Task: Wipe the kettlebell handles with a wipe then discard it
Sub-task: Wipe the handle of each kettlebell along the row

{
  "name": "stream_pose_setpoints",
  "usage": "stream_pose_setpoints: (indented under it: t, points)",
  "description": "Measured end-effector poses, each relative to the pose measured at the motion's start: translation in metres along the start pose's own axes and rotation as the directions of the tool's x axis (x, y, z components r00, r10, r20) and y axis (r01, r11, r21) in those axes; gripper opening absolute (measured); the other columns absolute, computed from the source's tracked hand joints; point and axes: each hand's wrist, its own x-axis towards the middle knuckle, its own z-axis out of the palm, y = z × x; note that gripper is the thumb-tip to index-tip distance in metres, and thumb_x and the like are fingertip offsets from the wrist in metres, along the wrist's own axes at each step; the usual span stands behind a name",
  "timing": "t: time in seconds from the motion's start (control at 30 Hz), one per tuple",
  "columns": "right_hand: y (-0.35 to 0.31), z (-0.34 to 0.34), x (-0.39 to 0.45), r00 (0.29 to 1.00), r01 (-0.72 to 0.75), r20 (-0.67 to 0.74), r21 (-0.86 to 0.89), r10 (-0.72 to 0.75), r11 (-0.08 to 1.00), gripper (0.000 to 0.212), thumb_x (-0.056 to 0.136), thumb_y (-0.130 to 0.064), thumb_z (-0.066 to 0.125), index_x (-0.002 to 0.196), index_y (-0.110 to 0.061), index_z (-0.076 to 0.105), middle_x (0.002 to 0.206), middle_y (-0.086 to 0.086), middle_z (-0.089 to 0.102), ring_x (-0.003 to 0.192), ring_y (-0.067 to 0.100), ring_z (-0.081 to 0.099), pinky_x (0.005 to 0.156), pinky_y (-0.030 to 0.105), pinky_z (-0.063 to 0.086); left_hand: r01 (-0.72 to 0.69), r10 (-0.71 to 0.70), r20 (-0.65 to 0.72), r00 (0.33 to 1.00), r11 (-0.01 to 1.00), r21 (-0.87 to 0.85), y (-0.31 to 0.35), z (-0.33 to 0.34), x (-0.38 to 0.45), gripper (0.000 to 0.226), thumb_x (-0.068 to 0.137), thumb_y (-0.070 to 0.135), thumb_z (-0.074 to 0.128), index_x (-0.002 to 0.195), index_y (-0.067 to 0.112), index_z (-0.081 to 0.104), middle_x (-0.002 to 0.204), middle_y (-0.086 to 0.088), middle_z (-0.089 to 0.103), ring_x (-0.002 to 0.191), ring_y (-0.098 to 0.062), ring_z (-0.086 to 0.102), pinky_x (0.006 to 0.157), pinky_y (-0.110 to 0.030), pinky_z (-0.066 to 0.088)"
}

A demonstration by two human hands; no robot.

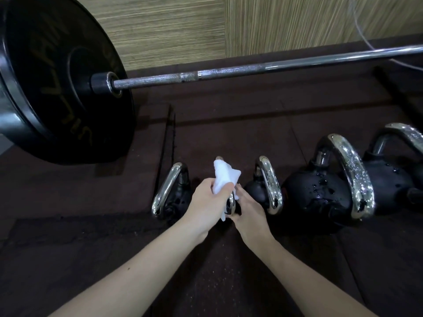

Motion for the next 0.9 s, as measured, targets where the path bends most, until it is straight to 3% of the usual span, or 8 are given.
stream_pose_setpoints:
  t: [0.13,0.23,0.4,0.47,0.57,0.7,0.8,0.9]
  points:
    - [0.000,-0.002,-0.002,0.999,0.035,0.005,0.040,-0.036,0.999,0.062,0.095,0.006,0.063,0.144,-0.030,0.053,0.140,-0.006,0.059,0.121,0.008,0.064,0.088,0.028,0.062,0.039,-0.037,0.032,0.999,0.997,-0.060,-0.001,-0.003,0.000,0.042,0.091,0.030,0.076,0.127,0.020,0.057,0.113,0.006,0.072,0.102,-0.007,0.071,0.079,-0.020,0.055]
    - [0.004,0.000,0.001,0.999,0.033,0.015,0.015,-0.033,0.999,0.069,0.092,0.004,0.069,0.151,-0.025,0.049,0.156,-0.007,0.047,0.142,0.012,0.049,0.104,0.014,0.048,-0.087,0.092,-0.048,0.995,0.990,0.108,0.016,0.004,0.012,0.033,0.097,0.022,0.065,0.124,0.020,0.045,0.107,0.010,0.060,0.092,-0.007,0.063,0.065,-0.012,0.049]
    - [0.002,0.002,0.007,0.999,-0.047,-0.018,0.091,0.049,0.995,0.085,0.085,-0.003,0.080,0.157,-0.016,0.037,0.158,-0.016,0.032,0.148,-0.003,0.021,0.101,-0.012,0.009,-0.191,0.234,-0.027,0.972,0.850,0.492,0.037,0.015,0.058,0.048,0.106,0.019,0.037,0.154,0.017,0.038,0.148,-0.008,0.039,0.127,-0.030,0.049,0.108,-0.042,0.042]
    - [-0.001,0.000,0.008,0.999,-0.037,-0.009,0.071,0.038,0.997,0.085,0.087,-0.007,0.079,0.158,-0.015,0.034,0.160,-0.013,0.031,0.150,-0.001,0.021,0.111,-0.003,0.008,-0.257,0.266,0.054,0.962,0.823,0.506,0.044,0.008,0.072,0.036,0.104,0.012,0.037,0.122,0.020,0.066,0.123,-0.005,0.059,0.108,-0.025,0.059,0.090,-0.033,0.047]
    - [0.002,0.003,0.006,0.999,-0.017,-0.028,0.004,0.017,1.000,0.085,0.088,-0.005,0.078,0.159,-0.019,0.034,0.164,-0.012,0.030,0.152,0.000,0.022,0.109,-0.006,0.011,-0.388,0.350,0.174,0.920,0.763,0.517,0.041,-0.009,0.070,0.034,0.100,0.013,0.040,0.076,0.029,0.058,0.091,0.001,0.058,0.080,-0.016,0.056,0.073,-0.031,0.045]
    - [0.004,0.002,0.002,1.000,0.010,-0.024,0.037,-0.009,0.999,0.077,0.087,0.000,0.077,0.154,-0.019,0.046,0.154,-0.012,0.048,0.143,0.001,0.042,0.100,-0.008,0.026,-0.668,0.567,0.410,0.714,0.378,0.641,-0.008,-0.031,0.044,0.034,0.112,0.028,0.034,0.130,0.016,0.060,0.159,0.000,0.038,0.159,-0.018,0.014,0.126,-0.030,0.018]
    - [0.003,-0.006,-0.011,0.971,0.217,-0.066,-0.169,-0.231,0.961,0.029,0.103,-0.012,0.059,0.132,-0.008,0.064,0.121,0.003,0.071,0.114,0.017,0.067,0.086,0.011,0.052,-0.741,0.586,0.623,0.519,-0.056,0.670,-0.035,-0.040,0.024,0.040,0.112,0.033,0.035,0.145,0.021,0.054,0.168,-0.007,0.029,0.162,-0.031,0.003,0.130,-0.042,0.016]
    - [-0.009,-0.014,-0.018,0.969,0.202,-0.179,0.175,-0.171,0.964,0.031,0.109,-0.018,0.047,0.122,0.004,0.065,0.104,0.014,0.068,0.101,0.029,0.066,0.085,0.033,0.057,-0.738,0.585,0.706,0.399,-0.252,0.626,-0.050,-0.047,0.021,0.038,0.109,0.035,0.046,0.144,0.022,0.056,0.167,-0.012,0.032,0.159,-0.039,0.016,0.125,-0.049,0.030]
